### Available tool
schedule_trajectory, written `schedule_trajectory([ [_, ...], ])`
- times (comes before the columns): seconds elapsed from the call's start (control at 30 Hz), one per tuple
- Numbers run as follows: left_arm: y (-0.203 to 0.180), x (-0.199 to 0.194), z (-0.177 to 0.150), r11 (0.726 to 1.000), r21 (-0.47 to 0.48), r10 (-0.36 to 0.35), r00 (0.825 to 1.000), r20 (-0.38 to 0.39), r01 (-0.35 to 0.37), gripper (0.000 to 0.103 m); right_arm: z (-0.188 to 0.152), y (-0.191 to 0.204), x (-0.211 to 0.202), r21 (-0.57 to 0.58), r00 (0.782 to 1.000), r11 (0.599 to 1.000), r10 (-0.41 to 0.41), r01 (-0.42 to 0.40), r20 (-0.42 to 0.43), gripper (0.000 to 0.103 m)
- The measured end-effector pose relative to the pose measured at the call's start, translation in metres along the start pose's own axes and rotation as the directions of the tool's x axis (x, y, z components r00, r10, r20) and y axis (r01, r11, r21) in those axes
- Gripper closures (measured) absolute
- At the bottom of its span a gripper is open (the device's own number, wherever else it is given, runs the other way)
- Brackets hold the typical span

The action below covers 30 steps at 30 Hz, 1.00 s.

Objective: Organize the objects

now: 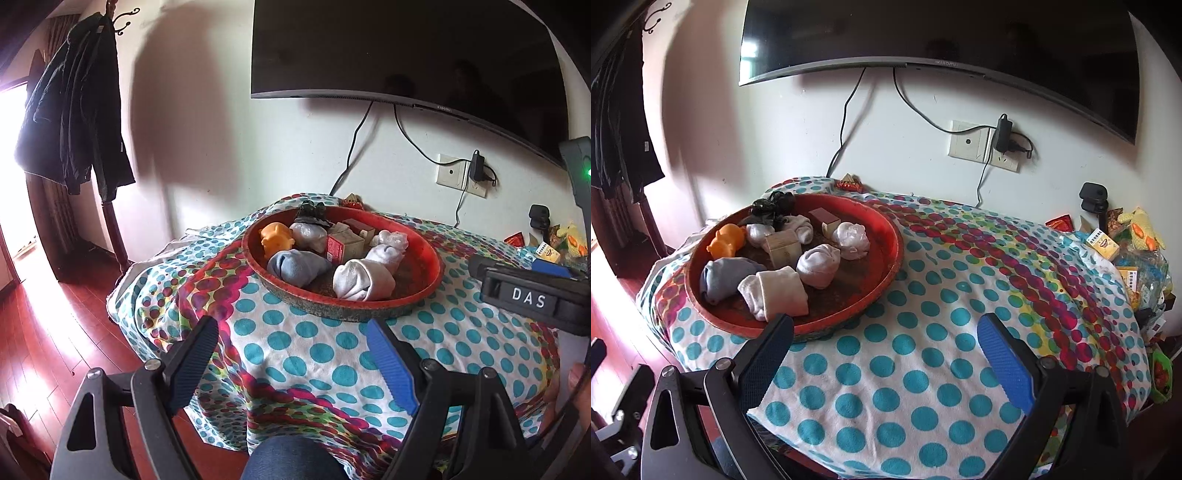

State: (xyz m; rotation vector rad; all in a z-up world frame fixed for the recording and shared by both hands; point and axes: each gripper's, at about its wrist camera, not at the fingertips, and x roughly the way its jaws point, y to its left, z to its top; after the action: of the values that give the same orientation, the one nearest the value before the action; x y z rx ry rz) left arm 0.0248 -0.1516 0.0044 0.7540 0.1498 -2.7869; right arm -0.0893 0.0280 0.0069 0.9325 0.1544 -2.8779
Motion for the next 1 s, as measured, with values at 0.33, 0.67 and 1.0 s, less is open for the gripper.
schedule_trajectory([
  [0.33,-0.008,0.005,-0.001,1.0,0.01,-0.004,1.0,-0.014,0.004,0.019,-0.001,0.0,-0.006,0.006,1.0,1.0,0.012,-0.012,0.0,0.004],
  [0.67,-0.017,0.007,-0.005,0.999,0.04,0.03,0.999,-0.033,-0.029,0.018,-0.003,0.006,-0.004,-0.01,1.0,1.0,0.022,-0.022,-0.009,0.004],
  [1.0,-0.017,0.002,-0.007,0.998,0.019,0.068,0.998,-0.014,-0.068,0.019,-0.004,0.006,-0.006,-0.012,1.0,1.0,0.017,-0.018,-0.009,0.004],
])
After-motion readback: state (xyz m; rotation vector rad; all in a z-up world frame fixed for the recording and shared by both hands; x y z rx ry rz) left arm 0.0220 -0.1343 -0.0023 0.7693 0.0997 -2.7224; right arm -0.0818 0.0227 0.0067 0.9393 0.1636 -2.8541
